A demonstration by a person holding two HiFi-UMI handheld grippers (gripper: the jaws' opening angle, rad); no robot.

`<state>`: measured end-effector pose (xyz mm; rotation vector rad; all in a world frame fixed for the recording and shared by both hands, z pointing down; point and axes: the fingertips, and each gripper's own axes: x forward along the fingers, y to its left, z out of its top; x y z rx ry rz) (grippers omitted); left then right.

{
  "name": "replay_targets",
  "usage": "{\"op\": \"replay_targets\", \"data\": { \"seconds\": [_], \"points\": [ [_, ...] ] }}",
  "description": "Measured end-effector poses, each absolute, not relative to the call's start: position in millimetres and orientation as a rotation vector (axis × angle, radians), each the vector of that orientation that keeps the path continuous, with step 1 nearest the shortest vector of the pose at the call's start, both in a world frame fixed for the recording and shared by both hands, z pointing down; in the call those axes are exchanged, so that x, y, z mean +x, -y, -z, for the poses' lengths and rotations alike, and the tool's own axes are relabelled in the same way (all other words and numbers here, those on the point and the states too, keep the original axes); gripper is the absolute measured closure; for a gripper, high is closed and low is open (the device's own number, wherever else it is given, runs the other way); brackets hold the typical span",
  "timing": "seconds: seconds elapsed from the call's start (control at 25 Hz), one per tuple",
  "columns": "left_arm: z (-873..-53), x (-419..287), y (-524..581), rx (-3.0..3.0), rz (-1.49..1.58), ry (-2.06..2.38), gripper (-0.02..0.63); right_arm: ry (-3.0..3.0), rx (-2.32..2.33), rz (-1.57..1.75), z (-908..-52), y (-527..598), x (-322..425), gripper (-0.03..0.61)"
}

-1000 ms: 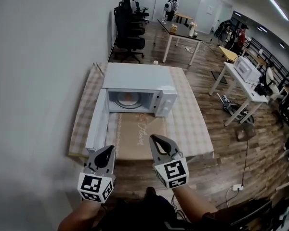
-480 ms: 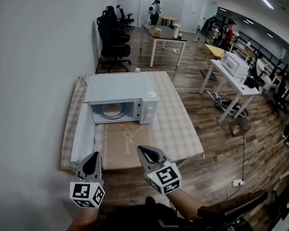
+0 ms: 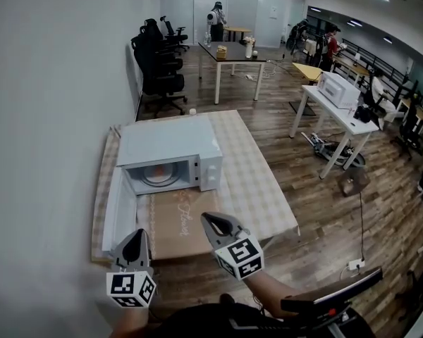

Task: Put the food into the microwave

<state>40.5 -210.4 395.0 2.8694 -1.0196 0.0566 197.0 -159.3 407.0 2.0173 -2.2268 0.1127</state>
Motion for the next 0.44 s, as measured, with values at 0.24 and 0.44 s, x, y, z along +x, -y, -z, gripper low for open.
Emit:
{"op": "replay_targets", "data": {
  "seconds": [0.24, 0.44],
  "points": [
    [-407, 45, 213, 2.828, -0.064, 1.031, 0.606, 2.224, 2.035, -0.087, -399, 164, 213, 0.571],
    [-408, 49, 213, 2.836, -0.07, 1.028, 0.606, 2.224, 2.079, -0.103, -399, 163, 221, 0.571]
  ]
}}
